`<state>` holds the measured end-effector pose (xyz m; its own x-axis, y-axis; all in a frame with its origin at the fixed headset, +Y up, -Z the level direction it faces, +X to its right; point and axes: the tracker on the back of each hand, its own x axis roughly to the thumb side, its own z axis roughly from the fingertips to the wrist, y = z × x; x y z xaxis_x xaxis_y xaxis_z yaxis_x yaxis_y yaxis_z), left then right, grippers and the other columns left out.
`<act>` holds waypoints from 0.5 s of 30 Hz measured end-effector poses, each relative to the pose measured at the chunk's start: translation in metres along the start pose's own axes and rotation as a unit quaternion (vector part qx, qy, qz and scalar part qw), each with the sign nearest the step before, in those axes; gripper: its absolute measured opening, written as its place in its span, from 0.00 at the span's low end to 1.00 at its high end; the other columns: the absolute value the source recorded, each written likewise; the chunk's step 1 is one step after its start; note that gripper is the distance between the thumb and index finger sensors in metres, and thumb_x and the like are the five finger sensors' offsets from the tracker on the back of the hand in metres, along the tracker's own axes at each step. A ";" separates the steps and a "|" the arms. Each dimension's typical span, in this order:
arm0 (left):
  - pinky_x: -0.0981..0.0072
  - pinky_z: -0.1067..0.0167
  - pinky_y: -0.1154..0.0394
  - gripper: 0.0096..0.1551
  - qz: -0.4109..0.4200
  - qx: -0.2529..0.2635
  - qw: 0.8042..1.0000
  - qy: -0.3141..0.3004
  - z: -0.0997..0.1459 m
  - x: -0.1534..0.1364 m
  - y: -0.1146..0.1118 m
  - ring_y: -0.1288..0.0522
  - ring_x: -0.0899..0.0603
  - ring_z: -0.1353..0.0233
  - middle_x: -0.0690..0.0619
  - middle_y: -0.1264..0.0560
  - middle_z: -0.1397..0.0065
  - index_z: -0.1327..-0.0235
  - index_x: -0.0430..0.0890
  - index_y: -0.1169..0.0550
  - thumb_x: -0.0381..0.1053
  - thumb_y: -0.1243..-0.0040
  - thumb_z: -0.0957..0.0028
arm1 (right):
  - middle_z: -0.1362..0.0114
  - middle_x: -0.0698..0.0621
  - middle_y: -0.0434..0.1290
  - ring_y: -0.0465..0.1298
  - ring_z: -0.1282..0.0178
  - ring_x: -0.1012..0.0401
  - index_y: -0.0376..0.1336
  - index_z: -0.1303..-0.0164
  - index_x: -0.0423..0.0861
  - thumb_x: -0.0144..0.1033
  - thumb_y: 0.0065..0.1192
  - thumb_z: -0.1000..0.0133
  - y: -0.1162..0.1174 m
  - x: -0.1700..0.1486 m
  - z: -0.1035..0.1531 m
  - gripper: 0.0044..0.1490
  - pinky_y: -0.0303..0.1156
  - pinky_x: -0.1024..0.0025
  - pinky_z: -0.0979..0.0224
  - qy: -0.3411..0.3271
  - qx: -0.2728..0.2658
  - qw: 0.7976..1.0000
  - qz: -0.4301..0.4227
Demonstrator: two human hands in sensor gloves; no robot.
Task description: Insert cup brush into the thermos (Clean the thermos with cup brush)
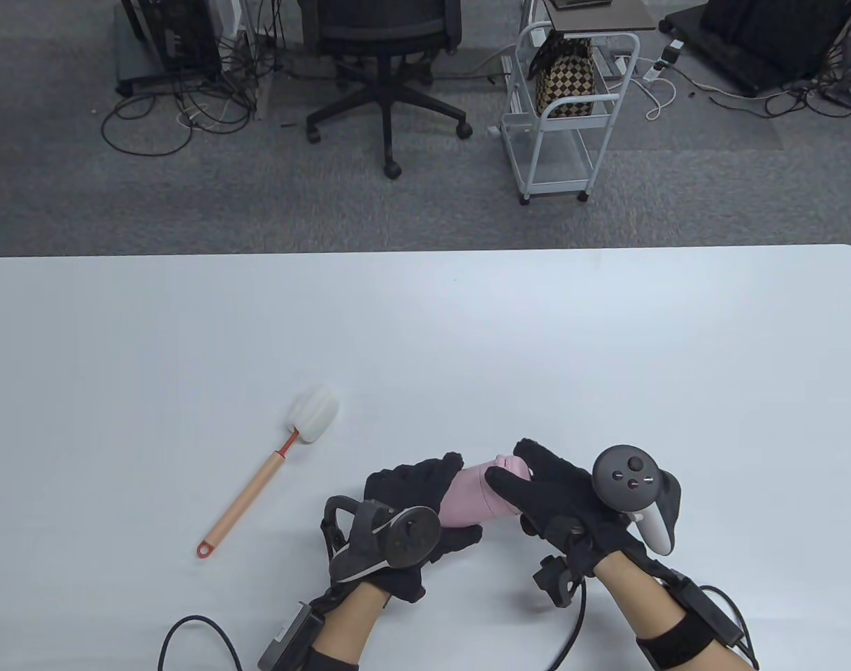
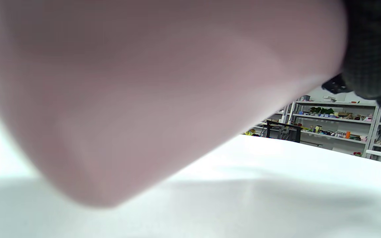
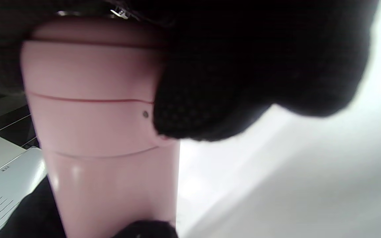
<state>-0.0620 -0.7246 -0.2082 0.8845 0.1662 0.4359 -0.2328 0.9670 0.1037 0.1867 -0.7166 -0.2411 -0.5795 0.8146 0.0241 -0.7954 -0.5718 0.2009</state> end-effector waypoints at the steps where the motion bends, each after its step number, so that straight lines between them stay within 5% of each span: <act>1: 0.40 0.34 0.30 0.64 -0.009 0.006 1.000 0.000 0.000 0.001 0.000 0.35 0.31 0.19 0.41 0.39 0.15 0.19 0.52 0.43 0.83 0.37 0.65 | 0.54 0.47 0.80 0.86 0.69 0.70 0.62 0.25 0.31 0.85 0.62 0.47 0.000 -0.001 0.001 0.69 0.86 0.76 0.65 0.003 0.000 1.000 0.000; 11: 0.41 0.34 0.31 0.65 -0.063 0.035 0.997 0.002 -0.001 0.005 0.000 0.36 0.33 0.18 0.42 0.40 0.14 0.19 0.54 0.44 0.83 0.37 0.66 | 0.50 0.47 0.78 0.86 0.66 0.70 0.60 0.23 0.34 0.84 0.59 0.44 0.000 -0.005 -0.004 0.66 0.86 0.75 0.62 0.035 0.040 0.998 -0.030; 15: 0.37 0.36 0.30 0.65 -0.046 0.059 0.997 0.023 -0.001 -0.002 0.007 0.35 0.33 0.19 0.44 0.39 0.16 0.20 0.54 0.42 0.82 0.34 0.68 | 0.40 0.43 0.76 0.86 0.56 0.60 0.55 0.19 0.36 0.81 0.54 0.42 -0.005 -0.002 -0.002 0.63 0.84 0.65 0.52 -0.009 0.032 0.997 -0.076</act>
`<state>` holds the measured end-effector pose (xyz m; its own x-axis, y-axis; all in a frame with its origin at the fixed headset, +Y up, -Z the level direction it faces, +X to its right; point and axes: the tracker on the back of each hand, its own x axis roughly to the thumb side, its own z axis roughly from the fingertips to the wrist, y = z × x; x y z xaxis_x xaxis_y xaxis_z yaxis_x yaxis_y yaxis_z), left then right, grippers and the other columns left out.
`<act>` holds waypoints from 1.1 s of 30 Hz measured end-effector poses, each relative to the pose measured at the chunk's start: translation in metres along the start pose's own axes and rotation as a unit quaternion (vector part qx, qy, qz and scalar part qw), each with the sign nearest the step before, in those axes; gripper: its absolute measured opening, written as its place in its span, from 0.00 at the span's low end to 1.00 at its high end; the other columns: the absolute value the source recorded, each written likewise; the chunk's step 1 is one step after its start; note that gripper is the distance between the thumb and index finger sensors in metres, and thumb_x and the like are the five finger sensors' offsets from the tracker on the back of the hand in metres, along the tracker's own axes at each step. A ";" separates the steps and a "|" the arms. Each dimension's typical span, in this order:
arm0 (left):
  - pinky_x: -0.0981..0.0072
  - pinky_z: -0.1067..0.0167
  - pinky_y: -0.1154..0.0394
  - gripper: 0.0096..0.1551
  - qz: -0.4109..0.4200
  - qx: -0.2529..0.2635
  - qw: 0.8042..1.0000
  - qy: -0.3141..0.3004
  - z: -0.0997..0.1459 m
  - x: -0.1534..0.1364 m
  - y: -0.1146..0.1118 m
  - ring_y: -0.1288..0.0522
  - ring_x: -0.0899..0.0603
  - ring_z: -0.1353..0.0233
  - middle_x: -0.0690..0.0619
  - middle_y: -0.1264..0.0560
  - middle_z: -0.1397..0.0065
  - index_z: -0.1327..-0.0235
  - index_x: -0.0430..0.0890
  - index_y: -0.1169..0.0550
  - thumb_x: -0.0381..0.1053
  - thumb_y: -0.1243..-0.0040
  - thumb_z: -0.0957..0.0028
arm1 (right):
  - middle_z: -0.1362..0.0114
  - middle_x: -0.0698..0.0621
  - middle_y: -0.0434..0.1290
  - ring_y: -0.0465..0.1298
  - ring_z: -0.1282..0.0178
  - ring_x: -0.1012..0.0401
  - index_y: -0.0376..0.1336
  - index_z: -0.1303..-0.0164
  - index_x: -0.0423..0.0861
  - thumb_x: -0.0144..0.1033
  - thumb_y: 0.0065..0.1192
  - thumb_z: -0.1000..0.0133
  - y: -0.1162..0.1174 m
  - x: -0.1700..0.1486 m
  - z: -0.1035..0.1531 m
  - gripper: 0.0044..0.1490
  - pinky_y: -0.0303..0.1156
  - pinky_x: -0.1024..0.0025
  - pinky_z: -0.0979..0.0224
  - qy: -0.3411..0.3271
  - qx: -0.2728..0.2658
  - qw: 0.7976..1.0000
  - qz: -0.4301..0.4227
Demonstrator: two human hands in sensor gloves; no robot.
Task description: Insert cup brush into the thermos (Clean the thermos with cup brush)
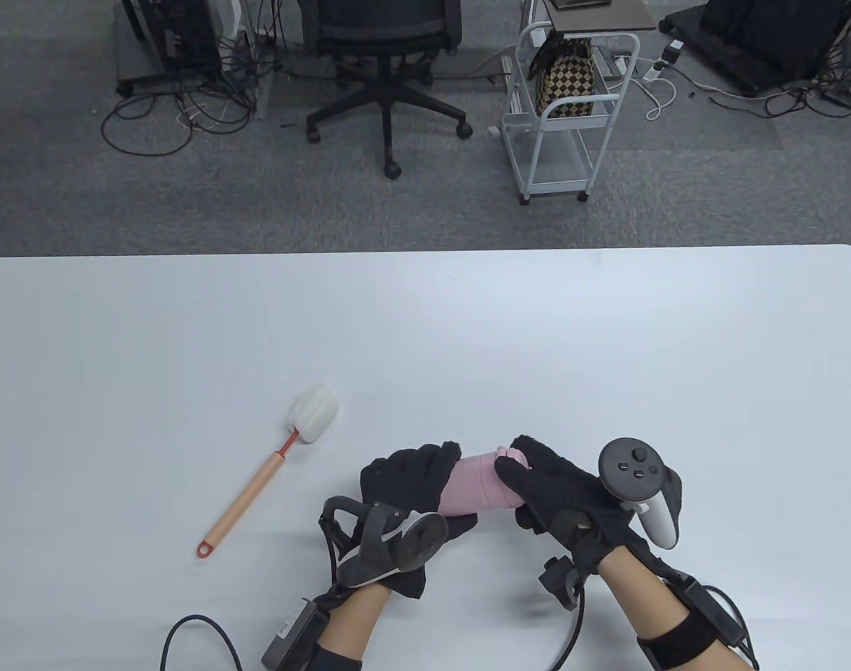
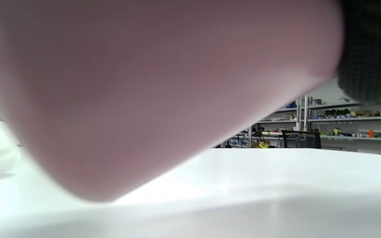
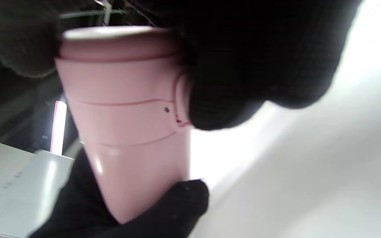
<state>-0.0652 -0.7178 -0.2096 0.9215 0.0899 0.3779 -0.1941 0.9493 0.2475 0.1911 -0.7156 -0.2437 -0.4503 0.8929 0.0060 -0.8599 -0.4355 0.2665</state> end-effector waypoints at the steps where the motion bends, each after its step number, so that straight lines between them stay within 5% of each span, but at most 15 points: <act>1: 0.37 0.37 0.29 0.65 0.013 0.003 1.000 0.006 0.000 -0.003 0.001 0.35 0.33 0.19 0.44 0.39 0.16 0.20 0.54 0.42 0.81 0.33 0.68 | 0.38 0.41 0.76 0.85 0.54 0.56 0.55 0.18 0.36 0.80 0.54 0.42 -0.002 0.000 0.001 0.63 0.83 0.61 0.50 -0.009 -0.008 1.000 -0.015; 5: 0.39 0.38 0.24 0.68 0.143 0.018 0.988 0.052 0.002 -0.024 0.003 0.33 0.36 0.24 0.43 0.39 0.21 0.21 0.50 0.43 0.77 0.29 0.71 | 0.31 0.34 0.72 0.83 0.46 0.45 0.55 0.17 0.36 0.79 0.53 0.42 -0.011 -0.001 0.003 0.62 0.79 0.51 0.43 -0.025 -0.038 0.998 -0.042; 14: 0.39 0.37 0.23 0.68 0.365 0.002 0.924 0.117 0.004 -0.055 -0.014 0.31 0.33 0.26 0.42 0.38 0.23 0.21 0.50 0.43 0.71 0.23 0.72 | 0.28 0.33 0.70 0.80 0.41 0.40 0.55 0.17 0.36 0.76 0.54 0.41 -0.010 -0.008 0.001 0.60 0.77 0.45 0.39 -0.026 -0.039 0.999 -0.013; 24: 0.52 0.37 0.18 0.68 0.379 -0.010 0.904 0.199 0.007 -0.065 -0.028 0.25 0.34 0.24 0.45 0.34 0.22 0.21 0.52 0.41 0.63 0.16 0.75 | 0.28 0.32 0.70 0.80 0.40 0.39 0.56 0.18 0.36 0.73 0.54 0.40 -0.017 -0.019 -0.003 0.58 0.76 0.44 0.38 -0.003 -0.053 0.999 -0.013; 33: 0.51 0.32 0.23 0.70 0.328 -0.053 0.925 0.184 0.006 -0.058 -0.032 0.28 0.40 0.21 0.51 0.36 0.19 0.21 0.55 0.46 0.65 0.18 0.75 | 0.28 0.32 0.70 0.79 0.40 0.39 0.56 0.18 0.36 0.73 0.55 0.40 -0.018 -0.019 -0.003 0.57 0.75 0.43 0.38 -0.001 -0.054 0.999 0.001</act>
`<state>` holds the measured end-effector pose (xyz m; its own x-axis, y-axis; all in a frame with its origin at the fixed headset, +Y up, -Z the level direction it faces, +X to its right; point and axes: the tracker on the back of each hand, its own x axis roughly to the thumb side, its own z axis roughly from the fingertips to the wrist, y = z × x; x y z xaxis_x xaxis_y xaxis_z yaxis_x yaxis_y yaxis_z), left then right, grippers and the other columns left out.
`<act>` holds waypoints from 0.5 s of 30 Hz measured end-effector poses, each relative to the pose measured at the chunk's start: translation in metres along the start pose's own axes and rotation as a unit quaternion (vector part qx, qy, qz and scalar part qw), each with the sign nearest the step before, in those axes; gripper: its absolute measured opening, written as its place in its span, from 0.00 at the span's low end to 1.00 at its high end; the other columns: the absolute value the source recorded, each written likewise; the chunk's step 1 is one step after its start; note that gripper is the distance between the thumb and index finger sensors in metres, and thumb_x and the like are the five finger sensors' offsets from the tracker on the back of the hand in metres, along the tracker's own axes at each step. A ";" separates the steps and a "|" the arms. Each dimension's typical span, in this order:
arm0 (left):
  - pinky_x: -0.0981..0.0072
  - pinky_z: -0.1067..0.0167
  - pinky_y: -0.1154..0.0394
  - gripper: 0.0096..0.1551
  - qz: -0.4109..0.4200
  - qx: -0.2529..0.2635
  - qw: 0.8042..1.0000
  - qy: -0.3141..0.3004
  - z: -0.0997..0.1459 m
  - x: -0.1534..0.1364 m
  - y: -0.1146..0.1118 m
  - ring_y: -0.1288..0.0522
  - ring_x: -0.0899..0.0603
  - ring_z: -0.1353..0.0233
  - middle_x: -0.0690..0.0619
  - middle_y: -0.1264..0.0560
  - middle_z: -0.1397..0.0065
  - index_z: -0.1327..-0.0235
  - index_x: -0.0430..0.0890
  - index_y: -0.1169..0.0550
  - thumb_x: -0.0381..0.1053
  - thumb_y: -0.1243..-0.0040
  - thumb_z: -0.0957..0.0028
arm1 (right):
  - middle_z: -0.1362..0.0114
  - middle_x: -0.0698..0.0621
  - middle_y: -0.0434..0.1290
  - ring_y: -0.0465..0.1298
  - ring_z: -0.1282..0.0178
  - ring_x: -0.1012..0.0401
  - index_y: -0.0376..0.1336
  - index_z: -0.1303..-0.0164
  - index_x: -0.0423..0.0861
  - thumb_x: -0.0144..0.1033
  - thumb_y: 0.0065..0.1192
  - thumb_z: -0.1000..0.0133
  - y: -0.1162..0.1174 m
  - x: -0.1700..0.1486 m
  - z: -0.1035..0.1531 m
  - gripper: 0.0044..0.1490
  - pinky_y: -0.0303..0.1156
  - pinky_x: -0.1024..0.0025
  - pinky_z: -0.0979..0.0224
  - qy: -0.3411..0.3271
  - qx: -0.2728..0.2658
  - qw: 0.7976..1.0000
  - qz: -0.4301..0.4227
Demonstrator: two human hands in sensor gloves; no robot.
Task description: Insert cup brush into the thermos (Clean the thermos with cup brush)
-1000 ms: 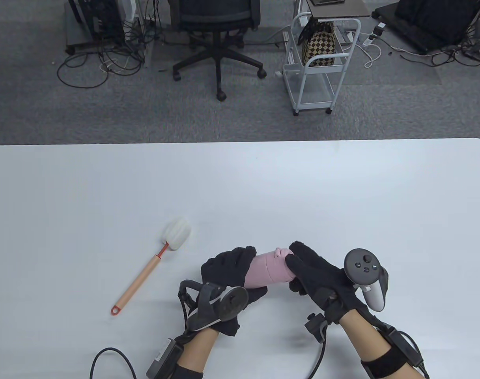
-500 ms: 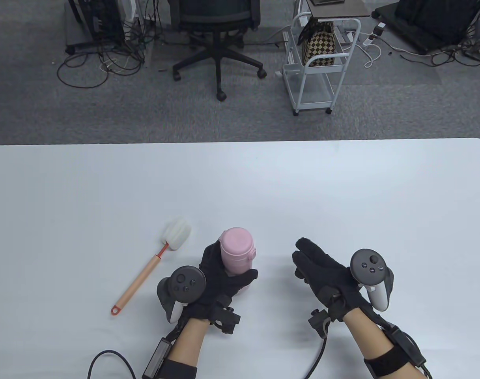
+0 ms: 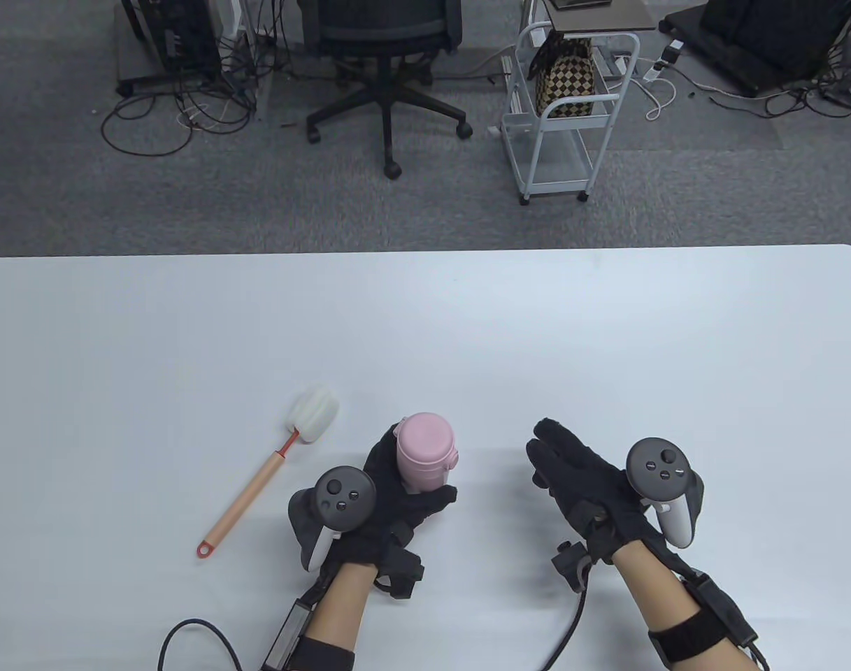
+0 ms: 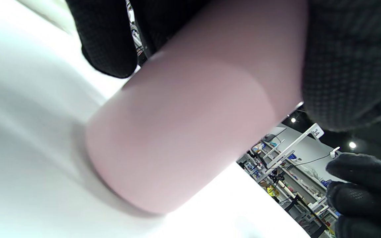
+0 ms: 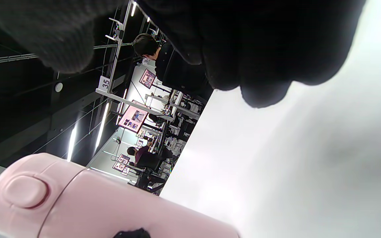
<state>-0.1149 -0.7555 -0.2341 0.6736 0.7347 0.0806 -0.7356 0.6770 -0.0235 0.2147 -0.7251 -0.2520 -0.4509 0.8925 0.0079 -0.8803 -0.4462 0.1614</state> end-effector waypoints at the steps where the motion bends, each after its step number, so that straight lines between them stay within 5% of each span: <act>1: 0.51 0.31 0.24 0.70 0.002 -0.009 1.000 0.001 0.000 -0.001 -0.001 0.28 0.40 0.21 0.51 0.37 0.19 0.21 0.55 0.46 0.65 0.18 0.74 | 0.28 0.32 0.70 0.79 0.40 0.39 0.56 0.18 0.36 0.72 0.55 0.40 0.001 0.001 0.000 0.57 0.75 0.43 0.38 -0.002 0.001 1.000 0.005; 8: 0.48 0.28 0.28 0.66 -0.003 -0.032 0.999 -0.009 0.001 -0.004 0.001 0.30 0.41 0.19 0.51 0.38 0.18 0.22 0.54 0.47 0.62 0.20 0.68 | 0.27 0.32 0.69 0.79 0.39 0.38 0.56 0.18 0.37 0.72 0.55 0.40 0.001 0.000 0.001 0.57 0.75 0.42 0.37 -0.010 0.000 0.999 0.037; 15: 0.39 0.25 0.34 0.47 0.005 -0.093 0.995 -0.020 0.004 -0.009 0.023 0.34 0.41 0.15 0.48 0.39 0.15 0.20 0.51 0.45 0.59 0.27 0.39 | 0.26 0.31 0.69 0.78 0.38 0.37 0.56 0.17 0.37 0.72 0.56 0.40 -0.007 0.000 -0.001 0.57 0.74 0.40 0.36 -0.013 -0.003 0.999 0.049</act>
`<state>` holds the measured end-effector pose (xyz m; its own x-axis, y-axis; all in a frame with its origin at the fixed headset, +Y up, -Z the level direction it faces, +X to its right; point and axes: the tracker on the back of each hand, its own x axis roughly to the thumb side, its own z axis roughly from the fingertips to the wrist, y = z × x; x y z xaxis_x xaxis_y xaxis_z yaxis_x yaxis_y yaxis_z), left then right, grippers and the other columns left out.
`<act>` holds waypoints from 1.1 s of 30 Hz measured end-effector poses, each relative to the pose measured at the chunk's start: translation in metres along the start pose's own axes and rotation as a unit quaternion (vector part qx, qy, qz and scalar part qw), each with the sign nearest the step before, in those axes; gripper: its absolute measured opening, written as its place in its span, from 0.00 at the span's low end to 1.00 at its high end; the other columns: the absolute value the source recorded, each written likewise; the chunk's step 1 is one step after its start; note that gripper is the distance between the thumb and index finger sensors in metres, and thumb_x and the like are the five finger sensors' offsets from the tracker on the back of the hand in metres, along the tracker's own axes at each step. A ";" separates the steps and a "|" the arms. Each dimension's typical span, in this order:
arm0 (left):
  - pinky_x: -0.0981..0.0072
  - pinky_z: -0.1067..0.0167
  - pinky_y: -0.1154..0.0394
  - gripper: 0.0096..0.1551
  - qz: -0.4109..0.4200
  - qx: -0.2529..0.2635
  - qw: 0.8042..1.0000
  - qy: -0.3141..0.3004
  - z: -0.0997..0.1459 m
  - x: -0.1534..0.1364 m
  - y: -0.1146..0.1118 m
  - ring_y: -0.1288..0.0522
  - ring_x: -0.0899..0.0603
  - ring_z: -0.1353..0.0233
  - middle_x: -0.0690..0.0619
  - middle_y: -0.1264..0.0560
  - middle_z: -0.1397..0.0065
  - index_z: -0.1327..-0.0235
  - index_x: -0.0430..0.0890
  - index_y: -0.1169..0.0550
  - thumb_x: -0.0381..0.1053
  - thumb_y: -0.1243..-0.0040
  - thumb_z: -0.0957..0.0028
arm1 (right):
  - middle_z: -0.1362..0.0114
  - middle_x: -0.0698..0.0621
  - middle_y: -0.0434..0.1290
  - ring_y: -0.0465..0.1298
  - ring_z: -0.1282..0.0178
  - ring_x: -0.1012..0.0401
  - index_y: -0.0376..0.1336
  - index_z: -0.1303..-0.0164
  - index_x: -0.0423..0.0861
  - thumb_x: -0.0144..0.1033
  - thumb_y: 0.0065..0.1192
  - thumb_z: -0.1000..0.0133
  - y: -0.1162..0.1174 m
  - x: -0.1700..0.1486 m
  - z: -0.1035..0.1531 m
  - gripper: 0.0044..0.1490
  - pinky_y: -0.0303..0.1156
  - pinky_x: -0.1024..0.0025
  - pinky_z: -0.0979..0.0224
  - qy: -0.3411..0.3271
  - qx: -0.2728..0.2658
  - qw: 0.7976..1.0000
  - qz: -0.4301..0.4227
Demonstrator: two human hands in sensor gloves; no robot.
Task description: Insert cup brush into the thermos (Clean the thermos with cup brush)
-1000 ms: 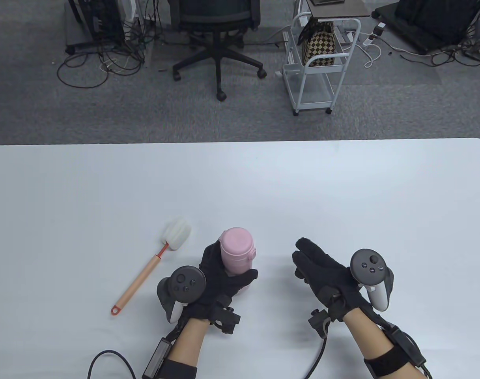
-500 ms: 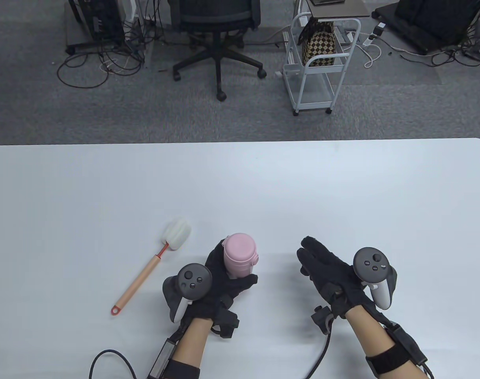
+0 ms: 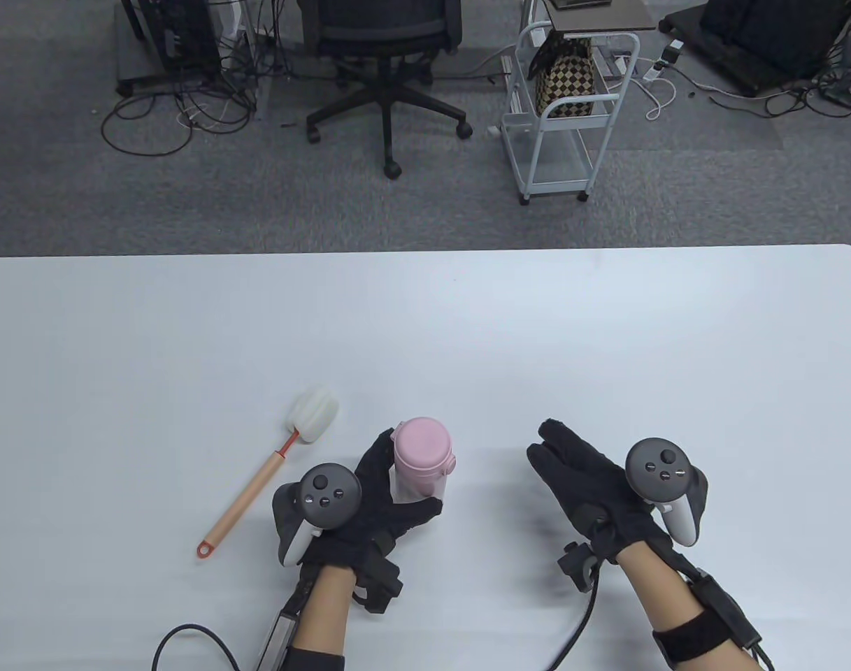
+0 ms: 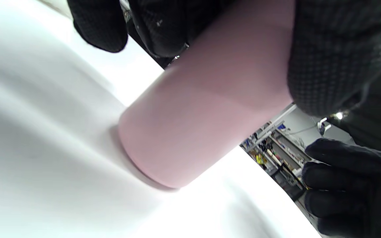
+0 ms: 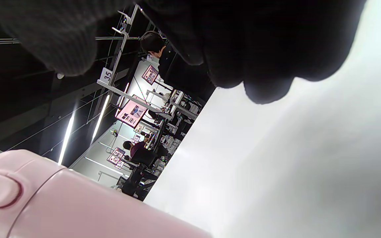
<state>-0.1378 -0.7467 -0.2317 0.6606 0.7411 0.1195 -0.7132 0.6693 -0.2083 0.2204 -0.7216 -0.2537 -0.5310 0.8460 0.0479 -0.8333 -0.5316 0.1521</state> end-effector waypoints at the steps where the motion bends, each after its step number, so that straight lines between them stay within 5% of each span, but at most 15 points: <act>1: 0.38 0.25 0.36 0.45 0.005 -0.014 1.000 0.008 0.002 -0.002 0.008 0.35 0.40 0.14 0.49 0.40 0.14 0.19 0.50 0.45 0.59 0.29 0.34 | 0.26 0.31 0.68 0.77 0.37 0.36 0.56 0.18 0.37 0.71 0.57 0.40 -0.002 0.001 0.000 0.57 0.73 0.40 0.36 -0.002 -0.001 1.000 0.007; 3: 0.35 0.25 0.38 0.43 -0.004 -0.030 0.999 0.020 0.006 -0.005 0.023 0.37 0.38 0.12 0.49 0.40 0.13 0.17 0.49 0.45 0.60 0.30 0.29 | 0.26 0.31 0.68 0.77 0.37 0.36 0.57 0.18 0.37 0.71 0.57 0.40 -0.006 0.002 -0.001 0.56 0.73 0.39 0.36 -0.009 -0.005 1.000 0.026; 7: 0.33 0.25 0.40 0.55 -0.080 -0.029 0.996 0.039 0.015 -0.012 0.047 0.39 0.35 0.11 0.48 0.41 0.11 0.14 0.50 0.45 0.65 0.25 0.41 | 0.25 0.31 0.67 0.75 0.33 0.34 0.57 0.18 0.38 0.71 0.58 0.41 -0.015 0.006 -0.001 0.56 0.71 0.37 0.34 -0.027 -0.032 0.995 0.091; 12: 0.29 0.25 0.49 0.56 -0.227 0.088 0.967 0.072 0.028 -0.018 0.067 0.54 0.31 0.10 0.50 0.48 0.08 0.12 0.54 0.47 0.73 0.33 0.45 | 0.16 0.32 0.59 0.61 0.20 0.30 0.56 0.16 0.40 0.69 0.59 0.41 -0.017 0.009 -0.002 0.54 0.61 0.32 0.26 -0.061 -0.049 0.978 0.196; 16: 0.29 0.26 0.56 0.56 -0.301 0.171 0.937 0.053 0.032 -0.019 0.071 0.62 0.34 0.11 0.52 0.55 0.07 0.12 0.57 0.49 0.76 0.40 0.46 | 0.10 0.37 0.47 0.44 0.12 0.33 0.49 0.12 0.45 0.69 0.59 0.41 -0.011 0.010 -0.003 0.56 0.47 0.29 0.22 -0.087 -0.055 0.943 0.317; 21: 0.27 0.28 0.61 0.57 -0.357 0.157 0.917 0.081 0.030 -0.024 0.067 0.69 0.35 0.13 0.54 0.61 0.08 0.12 0.59 0.52 0.77 0.41 0.46 | 0.09 0.41 0.42 0.38 0.12 0.36 0.43 0.12 0.48 0.71 0.54 0.42 -0.004 0.006 -0.005 0.57 0.41 0.30 0.22 -0.093 -0.060 0.890 0.441; 26: 0.26 0.31 0.63 0.58 -0.372 0.105 0.916 0.109 0.023 -0.034 0.058 0.70 0.35 0.14 0.54 0.63 0.08 0.12 0.60 0.53 0.79 0.41 0.47 | 0.09 0.39 0.42 0.37 0.12 0.36 0.42 0.11 0.47 0.71 0.53 0.42 0.001 -0.008 -0.010 0.58 0.40 0.30 0.23 -0.063 -0.034 0.890 0.450; 33: 0.25 0.30 0.62 0.58 -0.373 0.105 0.915 0.113 0.021 -0.035 0.057 0.68 0.35 0.13 0.54 0.61 0.08 0.12 0.59 0.52 0.78 0.41 0.47 | 0.09 0.39 0.43 0.38 0.12 0.36 0.42 0.11 0.47 0.72 0.52 0.42 -0.001 -0.015 -0.012 0.58 0.40 0.30 0.23 -0.048 -0.021 0.895 0.443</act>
<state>-0.2064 -0.7334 -0.2269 0.9966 0.0599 -0.0574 -0.0574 0.9974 0.0434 0.2269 -0.7344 -0.2667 -0.9721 0.0907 0.2161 -0.0985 -0.9948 -0.0254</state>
